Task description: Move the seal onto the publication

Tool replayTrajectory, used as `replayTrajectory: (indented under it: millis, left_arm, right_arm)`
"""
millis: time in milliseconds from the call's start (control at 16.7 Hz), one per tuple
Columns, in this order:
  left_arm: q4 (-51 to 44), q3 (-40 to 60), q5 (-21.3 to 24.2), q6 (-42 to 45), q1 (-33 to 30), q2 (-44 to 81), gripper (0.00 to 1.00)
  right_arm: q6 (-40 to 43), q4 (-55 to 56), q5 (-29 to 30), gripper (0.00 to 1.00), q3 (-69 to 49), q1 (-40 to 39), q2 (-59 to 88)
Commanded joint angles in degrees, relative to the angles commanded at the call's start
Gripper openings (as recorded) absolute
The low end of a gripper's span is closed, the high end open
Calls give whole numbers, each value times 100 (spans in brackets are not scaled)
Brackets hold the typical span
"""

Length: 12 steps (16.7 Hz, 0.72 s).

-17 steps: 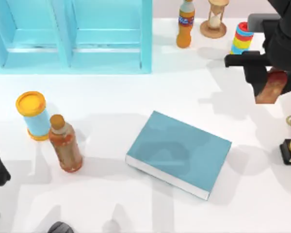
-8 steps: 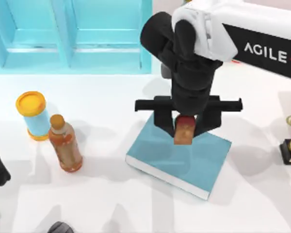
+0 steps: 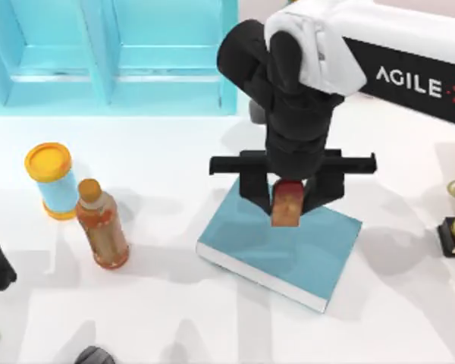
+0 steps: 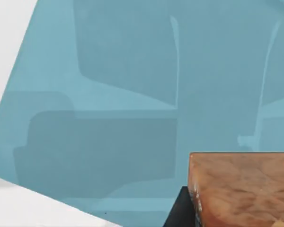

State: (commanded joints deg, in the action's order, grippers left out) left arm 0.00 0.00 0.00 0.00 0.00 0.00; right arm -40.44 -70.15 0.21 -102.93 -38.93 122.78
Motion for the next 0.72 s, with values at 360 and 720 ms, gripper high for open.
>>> replayTrajectory:
  millis: [360,720]
  left_arm:
    - [0,0,0,0,0,0,100]
    - [0,0,0,0,0,0,100]
  right_arm:
    - [6,-61,2,8,-67,-3,0]
    - [6,-61,2,53,-67,-3,0]
